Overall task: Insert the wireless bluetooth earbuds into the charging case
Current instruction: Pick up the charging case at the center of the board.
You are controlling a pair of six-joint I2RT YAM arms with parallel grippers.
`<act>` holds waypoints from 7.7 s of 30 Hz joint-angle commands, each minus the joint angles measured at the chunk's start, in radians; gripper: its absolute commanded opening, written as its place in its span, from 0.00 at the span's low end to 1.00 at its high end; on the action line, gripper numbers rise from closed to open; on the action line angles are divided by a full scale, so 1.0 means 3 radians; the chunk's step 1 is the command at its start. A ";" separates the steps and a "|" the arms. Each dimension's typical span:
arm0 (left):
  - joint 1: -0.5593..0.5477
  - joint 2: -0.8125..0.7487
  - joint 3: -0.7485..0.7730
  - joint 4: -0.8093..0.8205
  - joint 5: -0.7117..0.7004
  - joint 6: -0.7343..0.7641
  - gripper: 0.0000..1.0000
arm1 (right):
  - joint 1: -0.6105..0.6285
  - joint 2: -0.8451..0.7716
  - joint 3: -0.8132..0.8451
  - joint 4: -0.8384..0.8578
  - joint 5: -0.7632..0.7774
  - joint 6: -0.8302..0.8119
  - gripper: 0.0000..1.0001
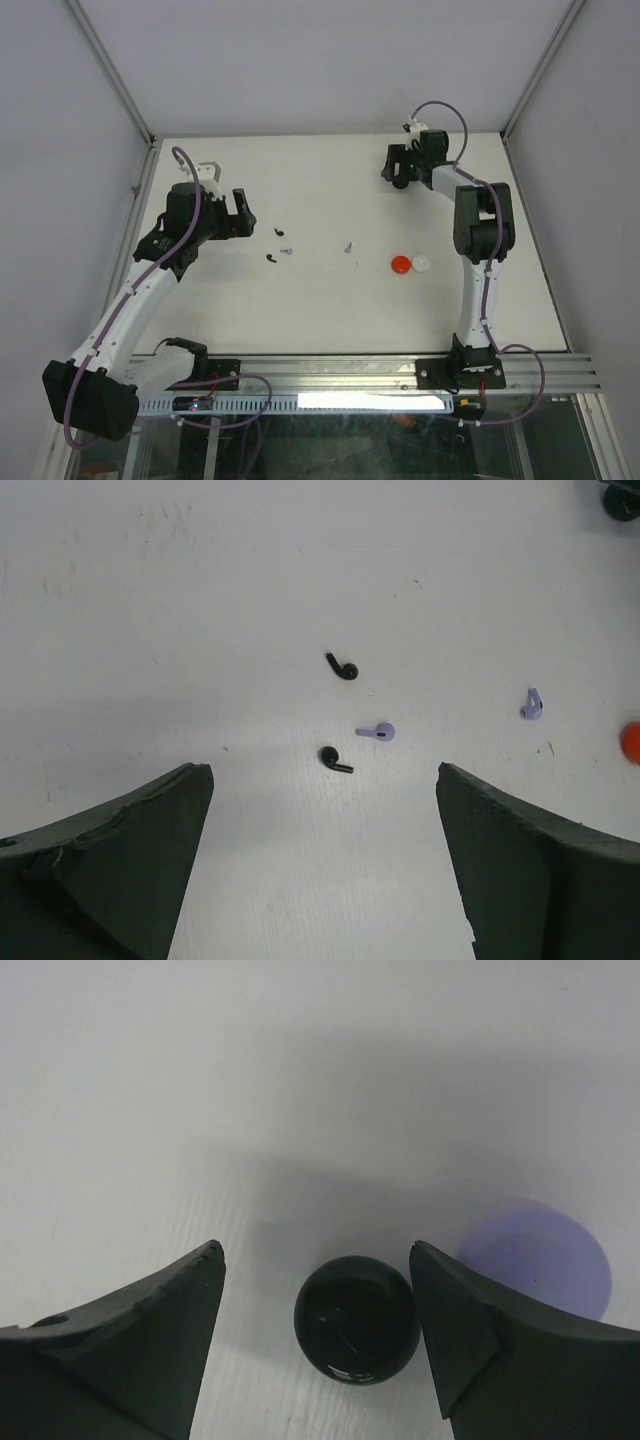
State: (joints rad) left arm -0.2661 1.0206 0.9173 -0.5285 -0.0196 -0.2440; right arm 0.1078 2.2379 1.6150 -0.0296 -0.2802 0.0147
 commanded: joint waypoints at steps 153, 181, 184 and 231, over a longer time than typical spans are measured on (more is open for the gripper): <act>-0.1599 0.0740 0.1335 -0.0935 0.2218 0.1846 0.08 | 0.1953 -0.3391 -0.2524 0.0488 -0.2652 -0.1005 0.47; -0.1611 -0.0546 0.0125 0.0917 0.1628 0.0770 0.53 | 0.1948 -0.3655 -0.3401 0.2594 -0.1890 0.0263 0.00; -0.1605 -0.0705 -0.0155 0.1323 0.1556 0.0584 0.54 | 0.1949 -0.3666 -0.3536 0.3061 -0.1813 0.0550 0.00; -0.0995 -0.0217 -0.0861 0.3733 0.3219 -0.0731 0.06 | 0.2026 -0.3573 -0.3745 0.4051 -0.1549 0.1335 0.11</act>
State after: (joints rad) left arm -0.5610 0.9741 0.6235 0.5762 0.8959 -0.4866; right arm 0.7094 1.1561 0.4660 1.1793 -0.7444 0.4316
